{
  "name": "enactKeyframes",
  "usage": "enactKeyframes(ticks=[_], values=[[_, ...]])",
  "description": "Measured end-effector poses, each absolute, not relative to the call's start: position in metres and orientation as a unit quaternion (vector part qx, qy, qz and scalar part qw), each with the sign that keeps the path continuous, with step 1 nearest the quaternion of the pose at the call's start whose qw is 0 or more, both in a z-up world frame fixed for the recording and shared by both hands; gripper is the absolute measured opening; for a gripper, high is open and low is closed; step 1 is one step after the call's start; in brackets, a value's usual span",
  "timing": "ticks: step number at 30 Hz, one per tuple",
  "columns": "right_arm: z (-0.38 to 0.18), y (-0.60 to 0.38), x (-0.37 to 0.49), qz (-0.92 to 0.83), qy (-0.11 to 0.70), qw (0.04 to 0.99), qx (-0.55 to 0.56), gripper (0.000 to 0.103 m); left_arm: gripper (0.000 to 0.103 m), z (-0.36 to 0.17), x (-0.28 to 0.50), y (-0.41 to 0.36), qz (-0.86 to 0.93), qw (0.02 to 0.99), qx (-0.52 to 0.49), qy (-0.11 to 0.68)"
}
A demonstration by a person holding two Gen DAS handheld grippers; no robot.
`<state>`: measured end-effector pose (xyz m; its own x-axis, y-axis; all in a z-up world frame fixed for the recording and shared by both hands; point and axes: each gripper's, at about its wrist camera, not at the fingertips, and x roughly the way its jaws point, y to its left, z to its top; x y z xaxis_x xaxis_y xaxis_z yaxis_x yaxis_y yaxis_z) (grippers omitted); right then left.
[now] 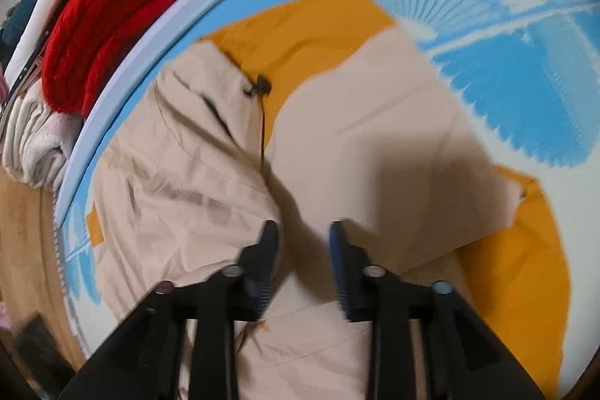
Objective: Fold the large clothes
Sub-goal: 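Open the left gripper, release the hood and lift both tools away, then move both grippers to the jacket hem and close on it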
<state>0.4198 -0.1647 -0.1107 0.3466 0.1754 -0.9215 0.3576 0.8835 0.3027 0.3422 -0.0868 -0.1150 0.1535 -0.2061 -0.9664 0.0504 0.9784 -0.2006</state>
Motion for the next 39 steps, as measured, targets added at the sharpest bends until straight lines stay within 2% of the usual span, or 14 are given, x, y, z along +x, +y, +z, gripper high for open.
enactKeyframes(ticks=[2,5,7,10,13,16,22,26,28,32,36,37,39], values=[[-0.097,-0.163,0.414,-0.060,0.543,0.808,0.220,0.034,0.040,-0.129,0.340,-0.083,-0.063,0.742,-0.050,0.665],[-0.071,-0.149,0.415,-0.015,0.491,0.847,0.204,0.035,0.039,-0.114,0.344,-0.076,-0.071,0.749,-0.065,0.656],[-0.071,-0.137,0.419,0.039,0.488,0.848,0.202,0.036,0.039,-0.106,0.346,-0.071,-0.072,0.757,-0.062,0.646],[-0.097,-0.124,0.424,0.074,0.535,0.818,0.200,0.037,0.039,-0.101,0.349,-0.060,-0.065,0.763,-0.068,0.639],[-0.149,-0.119,0.430,0.028,0.629,0.759,0.163,0.037,0.039,-0.086,0.351,-0.052,-0.065,0.773,-0.091,0.625],[-0.149,-0.127,0.428,0.011,0.625,0.758,0.188,0.035,0.039,-0.066,0.353,-0.040,-0.065,0.800,-0.091,0.590],[-0.059,-0.118,0.418,0.050,0.504,0.847,0.160,0.035,0.039,-0.015,0.330,-0.018,-0.049,0.861,-0.076,0.501],[0.002,-0.109,0.396,0.071,0.412,0.902,0.109,0.035,0.032,0.018,0.298,-0.001,-0.046,0.898,-0.058,0.434],[0.030,-0.105,0.374,0.082,0.370,0.922,0.083,0.035,0.028,0.034,0.287,-0.001,-0.056,0.909,-0.047,0.411],[0.083,-0.100,0.328,0.092,0.306,0.947,0.040,0.035,0.027,0.071,0.239,-0.002,-0.068,0.936,-0.010,0.345],[0.131,-0.113,0.266,0.107,0.259,0.959,0.045,0.035,0.027,0.107,0.178,0.014,-0.055,0.951,-0.011,0.304],[0.140,-0.117,0.252,0.109,0.251,0.961,0.047,0.033,0.027,0.113,0.163,0.020,-0.050,0.953,-0.020,0.299],[0.160,-0.132,0.210,0.120,0.230,0.964,0.056,0.022,0.027,0.117,0.129,0.033,-0.043,0.953,-0.047,0.295]])
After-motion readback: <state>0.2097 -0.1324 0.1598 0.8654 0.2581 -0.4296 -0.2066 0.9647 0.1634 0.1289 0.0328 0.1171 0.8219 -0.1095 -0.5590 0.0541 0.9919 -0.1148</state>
